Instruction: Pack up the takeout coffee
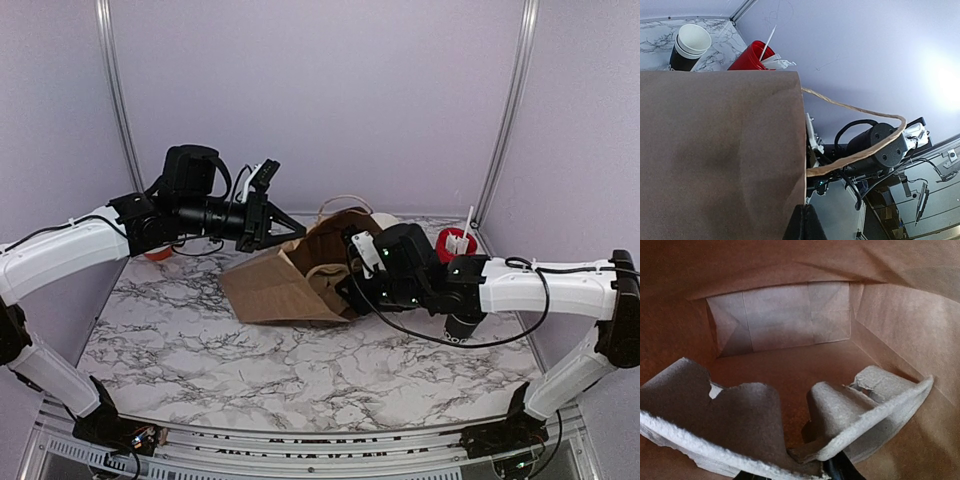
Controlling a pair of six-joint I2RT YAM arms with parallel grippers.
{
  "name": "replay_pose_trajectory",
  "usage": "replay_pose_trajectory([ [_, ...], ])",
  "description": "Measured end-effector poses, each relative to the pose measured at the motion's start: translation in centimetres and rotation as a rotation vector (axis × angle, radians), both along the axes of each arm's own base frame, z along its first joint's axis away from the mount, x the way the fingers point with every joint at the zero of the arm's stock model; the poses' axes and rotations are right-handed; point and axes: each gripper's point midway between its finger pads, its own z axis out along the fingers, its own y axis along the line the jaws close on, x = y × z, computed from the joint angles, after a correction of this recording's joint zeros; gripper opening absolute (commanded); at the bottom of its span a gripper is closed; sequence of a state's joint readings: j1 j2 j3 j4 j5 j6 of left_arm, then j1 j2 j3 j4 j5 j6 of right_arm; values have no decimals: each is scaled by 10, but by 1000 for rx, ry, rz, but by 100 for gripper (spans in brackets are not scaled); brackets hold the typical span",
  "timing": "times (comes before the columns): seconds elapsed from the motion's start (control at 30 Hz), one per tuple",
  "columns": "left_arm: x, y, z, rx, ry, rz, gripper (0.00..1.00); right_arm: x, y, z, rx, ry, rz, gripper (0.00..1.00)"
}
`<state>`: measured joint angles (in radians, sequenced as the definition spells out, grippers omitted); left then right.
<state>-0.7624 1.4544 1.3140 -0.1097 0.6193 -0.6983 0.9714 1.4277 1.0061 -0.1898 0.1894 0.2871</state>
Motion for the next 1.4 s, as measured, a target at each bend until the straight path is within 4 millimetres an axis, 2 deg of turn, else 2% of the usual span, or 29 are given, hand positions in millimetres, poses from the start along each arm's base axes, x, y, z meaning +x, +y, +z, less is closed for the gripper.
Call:
replay_pose_trajectory([
  [0.13,-6,-4,0,-3,3,-28,0,6,10,-7,-30,18,4,32],
  [0.3,-18,-13,-1,-17,13,-91,0,13,21,-2,-74,46,9,32],
  [0.47,-24,-18,19,-109,-21,-136,0,20,32,13,-123,61,25,33],
  [0.7,-33,-17,28,-158,-62,-182,0,12,33,20,-203,107,84,34],
  [1.07,-51,-9,50,-327,-105,-226,0,-7,16,76,-282,141,153,33],
  [1.13,-51,-6,44,-352,-83,-214,0,-10,14,73,-305,158,159,32],
  [1.2,-47,-1,33,-381,-33,-192,0,-11,12,60,-345,189,165,32],
  [1.4,-25,21,-10,-492,156,-104,0,-7,20,14,-458,283,174,31],
])
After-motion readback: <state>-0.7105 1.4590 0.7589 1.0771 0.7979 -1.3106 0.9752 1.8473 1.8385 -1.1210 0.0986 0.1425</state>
